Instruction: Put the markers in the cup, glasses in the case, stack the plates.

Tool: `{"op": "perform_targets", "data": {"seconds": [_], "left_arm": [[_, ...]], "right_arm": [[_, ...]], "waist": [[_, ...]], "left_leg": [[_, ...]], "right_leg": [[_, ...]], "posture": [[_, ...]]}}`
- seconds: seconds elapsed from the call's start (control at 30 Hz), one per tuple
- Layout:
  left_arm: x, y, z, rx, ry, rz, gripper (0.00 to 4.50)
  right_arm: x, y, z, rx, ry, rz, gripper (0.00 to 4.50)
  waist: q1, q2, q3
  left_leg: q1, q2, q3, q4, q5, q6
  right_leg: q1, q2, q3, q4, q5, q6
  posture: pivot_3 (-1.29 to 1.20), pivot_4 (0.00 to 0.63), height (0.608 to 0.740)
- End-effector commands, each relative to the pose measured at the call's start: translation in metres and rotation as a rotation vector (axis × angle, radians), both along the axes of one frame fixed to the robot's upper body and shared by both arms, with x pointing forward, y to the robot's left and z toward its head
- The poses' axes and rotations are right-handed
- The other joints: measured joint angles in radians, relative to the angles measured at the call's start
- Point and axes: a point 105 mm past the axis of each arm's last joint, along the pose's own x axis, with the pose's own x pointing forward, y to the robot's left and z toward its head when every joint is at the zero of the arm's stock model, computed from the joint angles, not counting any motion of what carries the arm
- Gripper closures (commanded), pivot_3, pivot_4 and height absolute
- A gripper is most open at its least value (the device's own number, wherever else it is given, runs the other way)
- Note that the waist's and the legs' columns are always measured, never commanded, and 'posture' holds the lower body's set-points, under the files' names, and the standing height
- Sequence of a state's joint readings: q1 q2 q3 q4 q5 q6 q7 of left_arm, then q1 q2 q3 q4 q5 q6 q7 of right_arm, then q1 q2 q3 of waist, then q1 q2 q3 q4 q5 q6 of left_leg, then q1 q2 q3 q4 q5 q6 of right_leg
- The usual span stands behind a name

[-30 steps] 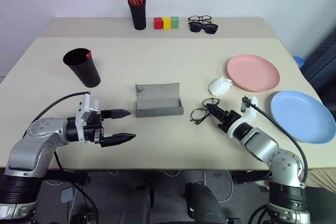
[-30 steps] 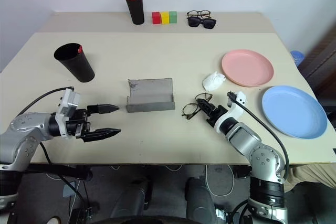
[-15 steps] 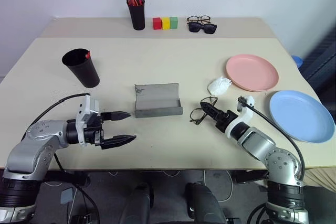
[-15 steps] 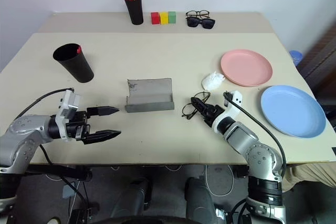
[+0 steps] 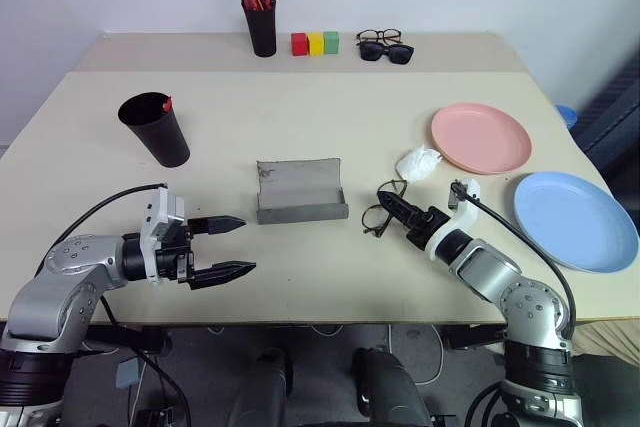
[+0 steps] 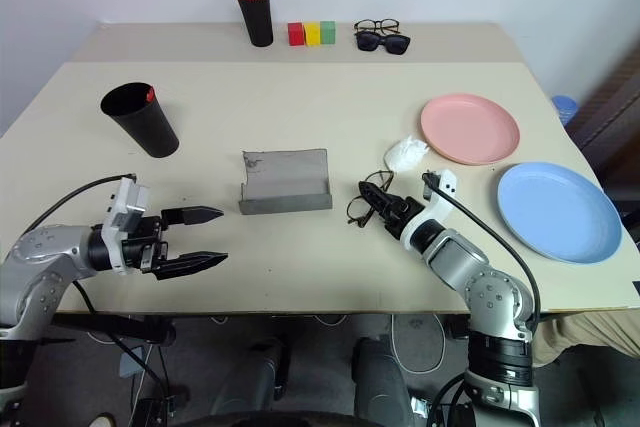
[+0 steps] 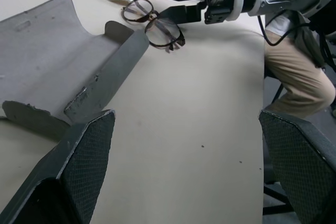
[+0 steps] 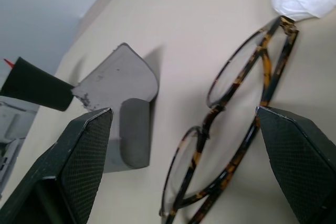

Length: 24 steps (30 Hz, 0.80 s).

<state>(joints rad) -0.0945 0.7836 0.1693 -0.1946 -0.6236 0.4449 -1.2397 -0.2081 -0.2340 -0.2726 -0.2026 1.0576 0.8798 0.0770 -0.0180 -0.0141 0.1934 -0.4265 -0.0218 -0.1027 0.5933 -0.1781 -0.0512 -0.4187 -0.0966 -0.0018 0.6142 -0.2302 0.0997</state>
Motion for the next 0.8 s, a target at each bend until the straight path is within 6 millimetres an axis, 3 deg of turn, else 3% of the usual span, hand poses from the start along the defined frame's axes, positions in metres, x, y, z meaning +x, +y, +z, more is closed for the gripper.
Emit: {"op": "perform_targets", "data": {"seconds": [0.03,0.8], "left_arm": [[-0.001,0.001,0.01,-0.009,-0.046,-0.011,0.0],[-0.007,0.005,0.01,-0.004,-0.051,0.02,0.0]], "right_arm": [[-0.002,0.005,0.019,0.039,-0.071,0.037,0.06],[0.005,0.015,0.008,0.021,-0.039,0.075,0.06]], "waist": [[0.0,0.0,0.0],[-0.001,0.0,0.0]], "left_leg": [[0.0,0.0,0.0,0.0,0.0,0.0],[0.0,0.0,0.0,0.0,0.0,0.0]], "right_leg": [[0.0,0.0,0.0,0.0,0.0,0.0],[0.0,0.0,0.0,0.0,0.0,0.0]], "posture": [[0.0,0.15,0.74],[0.0,0.15,0.74]]}}
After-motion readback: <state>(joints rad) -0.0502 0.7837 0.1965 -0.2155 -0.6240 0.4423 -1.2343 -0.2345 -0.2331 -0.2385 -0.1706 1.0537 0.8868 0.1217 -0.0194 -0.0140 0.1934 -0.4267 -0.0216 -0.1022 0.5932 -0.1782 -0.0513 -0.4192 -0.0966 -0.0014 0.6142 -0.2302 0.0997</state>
